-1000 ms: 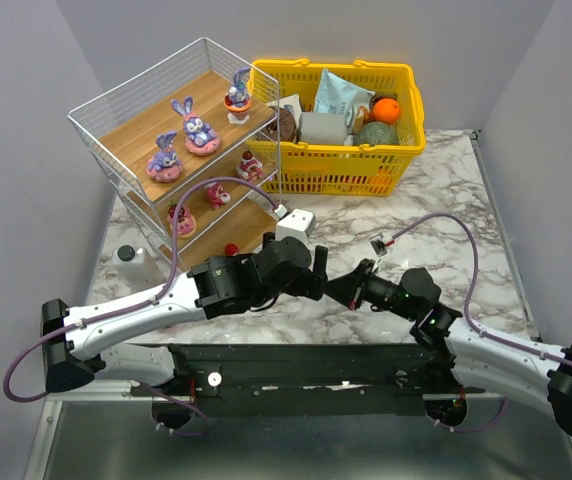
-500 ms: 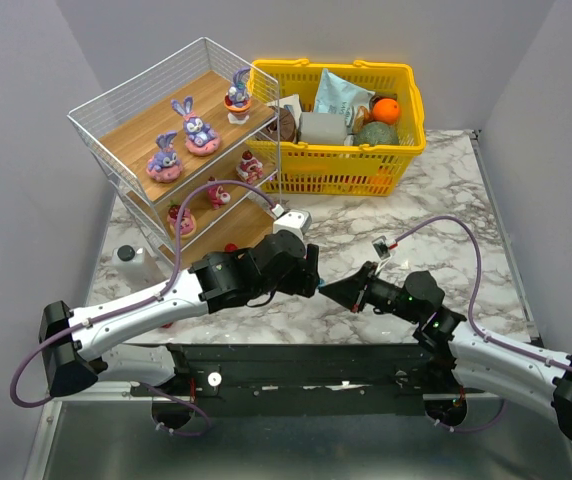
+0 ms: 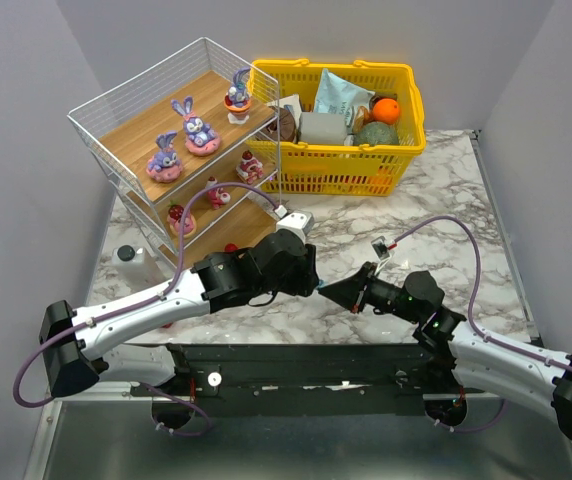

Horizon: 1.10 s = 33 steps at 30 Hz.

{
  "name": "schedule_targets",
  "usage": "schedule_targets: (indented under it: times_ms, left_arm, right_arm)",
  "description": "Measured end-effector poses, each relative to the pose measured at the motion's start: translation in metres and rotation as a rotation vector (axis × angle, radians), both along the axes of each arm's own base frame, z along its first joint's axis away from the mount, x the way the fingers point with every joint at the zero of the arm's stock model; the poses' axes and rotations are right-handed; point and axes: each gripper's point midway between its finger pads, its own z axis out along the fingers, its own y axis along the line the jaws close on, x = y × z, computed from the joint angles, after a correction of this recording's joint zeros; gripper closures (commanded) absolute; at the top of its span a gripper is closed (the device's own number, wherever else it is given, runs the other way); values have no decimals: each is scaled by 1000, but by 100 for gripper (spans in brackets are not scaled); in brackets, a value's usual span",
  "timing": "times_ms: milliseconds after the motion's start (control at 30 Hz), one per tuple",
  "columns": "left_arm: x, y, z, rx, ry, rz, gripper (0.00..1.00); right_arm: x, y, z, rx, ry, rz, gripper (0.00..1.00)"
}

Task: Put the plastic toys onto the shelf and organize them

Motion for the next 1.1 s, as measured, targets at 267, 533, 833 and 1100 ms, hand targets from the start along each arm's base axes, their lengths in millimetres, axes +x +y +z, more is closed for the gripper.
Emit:
schedule_targets:
  times_ms: [267, 533, 833, 1100]
  left_arm:
    - [-2, -2, -3, 4, 5, -23, 94]
    - [5, 6, -26, 126, -12, -28, 99]
    - [24, 14, -77, 356, -48, -41, 98]
    - [34, 19, -120, 510, -58, -72, 91]
  right_arm:
    - [0, 0, -2, -2, 4, -2, 79]
    - [10, -16, -24, -80, 98, -119, 18]
    - [34, -76, -55, -240, 349, -515, 17]
    - [24, -95, -95, -458, 626, -657, 17]
